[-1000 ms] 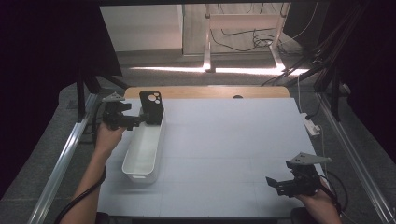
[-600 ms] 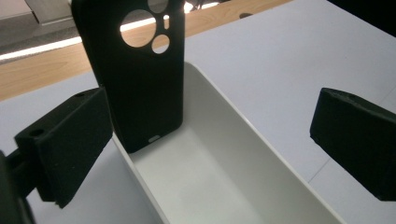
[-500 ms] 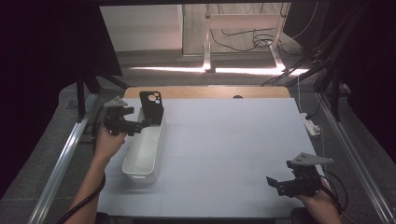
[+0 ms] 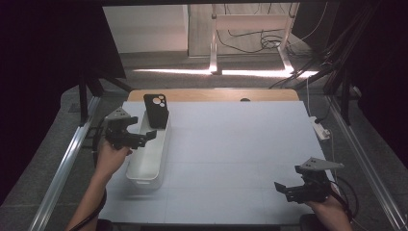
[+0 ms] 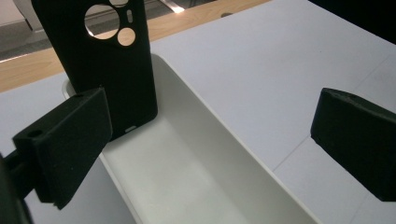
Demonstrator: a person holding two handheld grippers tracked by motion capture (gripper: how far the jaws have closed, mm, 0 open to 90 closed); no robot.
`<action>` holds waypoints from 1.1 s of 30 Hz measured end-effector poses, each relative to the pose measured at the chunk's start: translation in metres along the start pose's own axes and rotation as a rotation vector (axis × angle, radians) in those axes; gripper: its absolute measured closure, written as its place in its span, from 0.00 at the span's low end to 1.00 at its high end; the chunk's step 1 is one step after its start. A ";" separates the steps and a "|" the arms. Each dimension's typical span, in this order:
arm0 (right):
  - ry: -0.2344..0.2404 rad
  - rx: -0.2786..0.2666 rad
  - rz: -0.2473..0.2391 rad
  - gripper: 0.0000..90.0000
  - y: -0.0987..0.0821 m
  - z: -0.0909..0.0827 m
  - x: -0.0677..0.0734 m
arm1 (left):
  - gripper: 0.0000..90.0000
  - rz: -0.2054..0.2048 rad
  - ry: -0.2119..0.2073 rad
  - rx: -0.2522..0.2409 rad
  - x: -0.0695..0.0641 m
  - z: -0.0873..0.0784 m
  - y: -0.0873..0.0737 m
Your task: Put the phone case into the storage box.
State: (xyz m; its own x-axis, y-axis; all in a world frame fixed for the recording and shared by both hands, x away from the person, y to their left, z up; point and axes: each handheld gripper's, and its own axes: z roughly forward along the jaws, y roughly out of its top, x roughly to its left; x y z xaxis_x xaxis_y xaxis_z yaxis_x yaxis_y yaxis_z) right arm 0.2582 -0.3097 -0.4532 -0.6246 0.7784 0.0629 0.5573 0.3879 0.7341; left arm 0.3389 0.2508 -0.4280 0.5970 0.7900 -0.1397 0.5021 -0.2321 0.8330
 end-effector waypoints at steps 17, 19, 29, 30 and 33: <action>0.009 -0.002 0.000 0.01 0.001 0.001 0.000 | 0.00 0.042 0.029 0.026 -0.031 -0.015 -0.014; 0.008 0.000 -0.002 0.01 0.001 0.001 0.000 | 0.00 0.041 0.028 0.023 -0.033 -0.017 -0.015; 0.005 0.003 -0.007 0.01 0.001 0.002 0.000 | 0.00 0.034 0.033 0.014 -0.043 -0.029 -0.026; 0.004 0.002 -0.007 0.01 0.001 0.002 0.000 | 0.00 0.032 0.033 0.012 -0.043 -0.030 -0.027; 0.006 0.002 -0.003 0.01 0.001 0.001 0.000 | 0.00 0.029 0.033 0.010 -0.045 -0.034 -0.030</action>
State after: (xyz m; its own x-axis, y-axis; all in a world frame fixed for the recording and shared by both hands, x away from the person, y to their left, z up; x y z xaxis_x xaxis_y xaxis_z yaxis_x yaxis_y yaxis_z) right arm 0.2595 -0.3086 -0.4535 -0.6295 0.7743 0.0642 0.5562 0.3914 0.7331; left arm 0.2759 0.2408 -0.4283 0.5905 0.8011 -0.0979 0.4913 -0.2605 0.8311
